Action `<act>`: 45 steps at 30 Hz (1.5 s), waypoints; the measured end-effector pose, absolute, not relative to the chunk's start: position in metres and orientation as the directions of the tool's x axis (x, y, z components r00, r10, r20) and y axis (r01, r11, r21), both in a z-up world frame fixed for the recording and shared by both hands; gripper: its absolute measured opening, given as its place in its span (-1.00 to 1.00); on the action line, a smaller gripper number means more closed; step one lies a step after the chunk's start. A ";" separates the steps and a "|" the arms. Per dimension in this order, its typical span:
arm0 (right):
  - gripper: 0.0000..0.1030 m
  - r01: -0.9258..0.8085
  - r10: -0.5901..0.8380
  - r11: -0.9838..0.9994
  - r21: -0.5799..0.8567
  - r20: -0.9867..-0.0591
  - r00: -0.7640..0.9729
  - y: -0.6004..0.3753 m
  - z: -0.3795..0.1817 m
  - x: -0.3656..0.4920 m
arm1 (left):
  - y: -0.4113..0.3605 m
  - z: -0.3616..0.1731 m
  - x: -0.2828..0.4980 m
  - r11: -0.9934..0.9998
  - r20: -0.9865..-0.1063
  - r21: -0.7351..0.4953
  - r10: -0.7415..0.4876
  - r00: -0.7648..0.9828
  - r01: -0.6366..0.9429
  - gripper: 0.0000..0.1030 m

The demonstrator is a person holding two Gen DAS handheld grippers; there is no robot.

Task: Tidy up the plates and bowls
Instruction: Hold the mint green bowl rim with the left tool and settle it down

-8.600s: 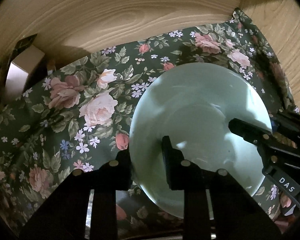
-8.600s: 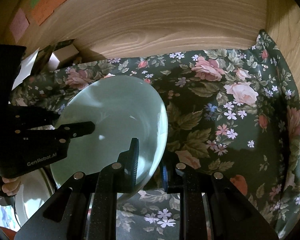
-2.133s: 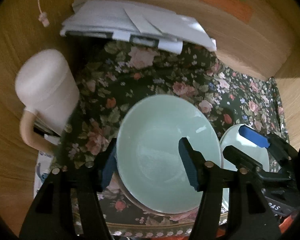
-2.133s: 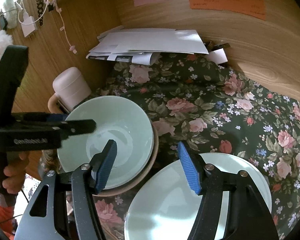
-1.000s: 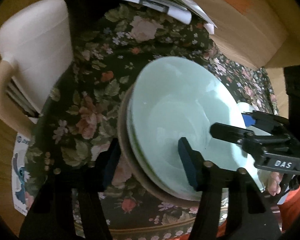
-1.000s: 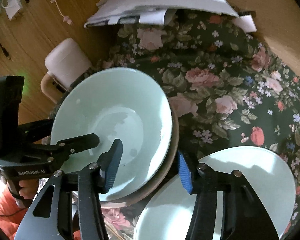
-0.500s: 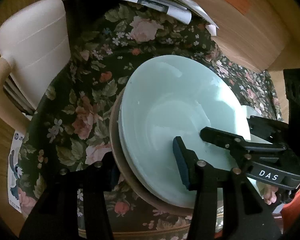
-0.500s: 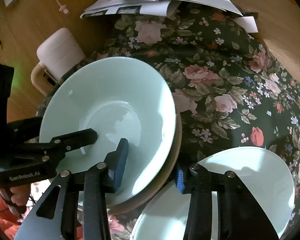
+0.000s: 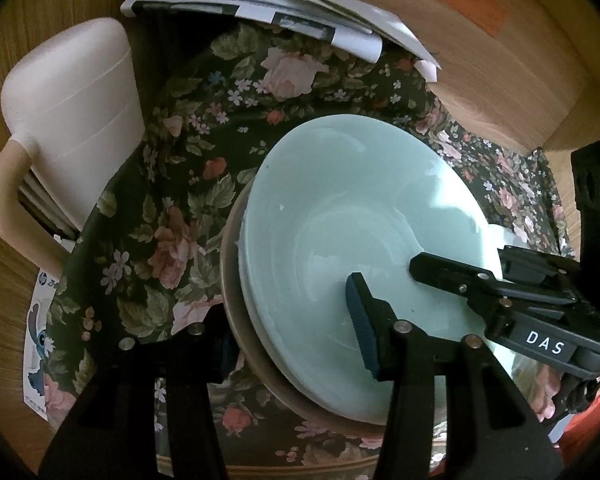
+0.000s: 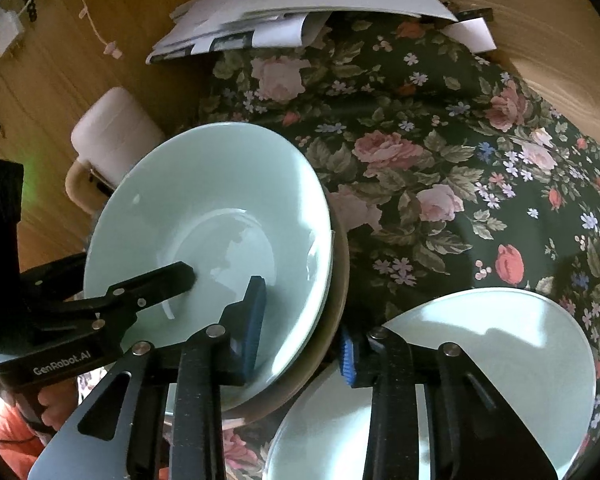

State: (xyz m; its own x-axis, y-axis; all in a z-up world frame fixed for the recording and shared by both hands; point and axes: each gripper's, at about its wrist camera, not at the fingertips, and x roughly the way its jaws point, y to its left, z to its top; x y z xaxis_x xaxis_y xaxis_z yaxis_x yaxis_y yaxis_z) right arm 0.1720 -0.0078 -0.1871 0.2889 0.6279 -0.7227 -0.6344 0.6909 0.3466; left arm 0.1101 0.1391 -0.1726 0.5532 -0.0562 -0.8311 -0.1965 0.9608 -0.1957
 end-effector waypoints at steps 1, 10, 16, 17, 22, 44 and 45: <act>-0.44 -0.633 0.629 0.692 0.346 -0.719 0.294 -0.010 -0.185 0.171 | 0.138 -0.170 0.110 0.961 -0.828 -0.197 -0.058 0.558 -0.194 -0.06; -0.44 -0.620 0.631 0.713 0.329 -0.686 0.362 -0.039 -0.164 0.159 | 0.120 -0.146 0.111 0.968 -0.798 -0.197 -0.069 0.598 -0.152 -0.06; -0.44 -0.600 0.624 0.732 0.321 -0.669 0.403 -0.062 -0.154 0.154 | 0.102 -0.133 0.111 0.973 -0.784 -0.201 -0.088 0.614 -0.117 -0.06; -0.44 -0.597 0.622 0.736 0.321 -0.668 0.409 -0.064 -0.152 0.153 | 0.099 -0.131 0.111 0.974 -0.781 -0.200 -0.091 0.617 -0.109 -0.06; -0.44 -0.581 0.610 0.753 0.310 -0.659 0.440 -0.086 -0.148 0.145 | 0.080 -0.124 0.109 0.977 -0.772 -0.199 -0.109 0.626 -0.075 -0.06; -0.44 -0.463 0.558 0.821 0.335 -0.646 0.521 -0.170 -0.162 0.120 | 0.001 -0.130 0.099 0.977 -0.767 -0.201 -0.199 0.610 0.066 -0.06; -0.44 -0.456 0.555 0.823 0.338 -0.648 0.521 -0.173 -0.164 0.119 | -0.002 -0.133 0.099 0.976 -0.770 -0.205 -0.205 0.605 0.071 -0.06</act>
State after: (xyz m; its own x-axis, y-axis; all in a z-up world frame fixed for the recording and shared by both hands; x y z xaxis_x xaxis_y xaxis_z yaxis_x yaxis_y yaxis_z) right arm 0.1194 -0.1725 -0.1640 0.5213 0.5550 -0.6483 -0.4559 0.8233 0.3382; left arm 0.0990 -0.0018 -0.1329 0.6047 -0.2054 -0.7696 0.0712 0.9763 -0.2046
